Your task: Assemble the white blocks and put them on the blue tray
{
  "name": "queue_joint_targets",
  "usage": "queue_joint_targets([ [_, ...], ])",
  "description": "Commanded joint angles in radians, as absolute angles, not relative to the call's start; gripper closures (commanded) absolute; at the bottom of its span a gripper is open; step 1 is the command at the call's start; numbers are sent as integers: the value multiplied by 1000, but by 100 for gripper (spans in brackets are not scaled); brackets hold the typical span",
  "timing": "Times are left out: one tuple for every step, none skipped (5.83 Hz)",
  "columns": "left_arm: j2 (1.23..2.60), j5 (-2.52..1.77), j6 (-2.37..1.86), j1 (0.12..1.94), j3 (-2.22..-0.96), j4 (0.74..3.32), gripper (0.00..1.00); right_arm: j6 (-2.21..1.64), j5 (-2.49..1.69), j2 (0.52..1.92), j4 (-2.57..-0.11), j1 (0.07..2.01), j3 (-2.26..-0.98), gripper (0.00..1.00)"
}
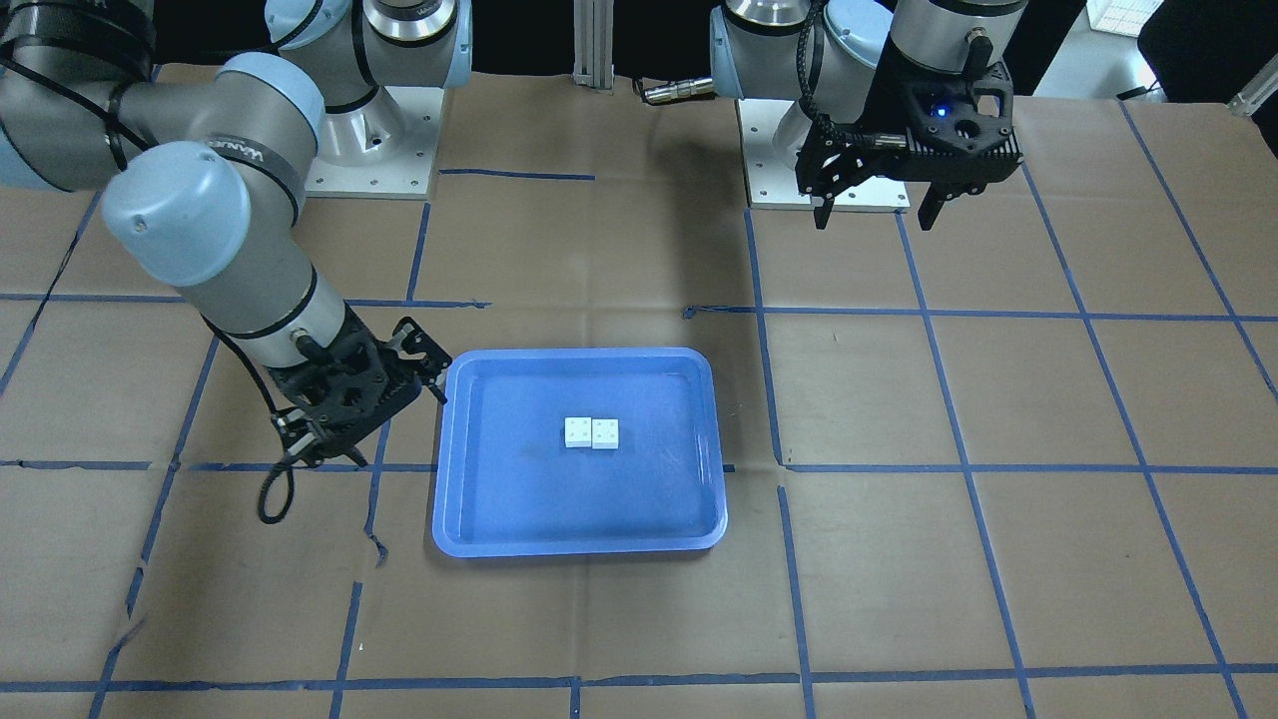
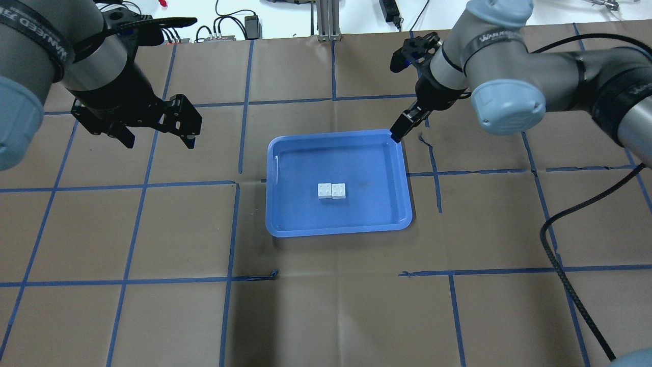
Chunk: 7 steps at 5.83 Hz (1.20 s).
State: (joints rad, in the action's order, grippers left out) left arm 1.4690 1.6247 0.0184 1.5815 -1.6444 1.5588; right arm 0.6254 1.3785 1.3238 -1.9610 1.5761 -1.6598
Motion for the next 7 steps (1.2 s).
queue_joint_targets([
  [1470,1624,18,1582,-1644,1559,1,439,1481,1397,-1832,1539,-1618,0],
  [1468,1624,18,1582,-1644,1559,1,325,1544,1441,-1775,1528,-1605,0],
  [1468,1624,18,1582,-1644,1559,1,242,1577,1474,-1676,1522,-1570,0],
  [1470,1624,18,1583,-1644,1559,1,157,1578,1485,-1592,1522,-1519,0],
  [1468,1624,18,1583,-1644,1560,1,41,1572,1512,-1518,1526,-1485,0],
  [1476,1621,18,1586,-1644,1557,1,-6,1569,1554,-1487,1548,-1483,0],
  [1479,1617,18,1585,-1644,1557,1,-40,1577,1575,-1464,1581,-1489,0],
])
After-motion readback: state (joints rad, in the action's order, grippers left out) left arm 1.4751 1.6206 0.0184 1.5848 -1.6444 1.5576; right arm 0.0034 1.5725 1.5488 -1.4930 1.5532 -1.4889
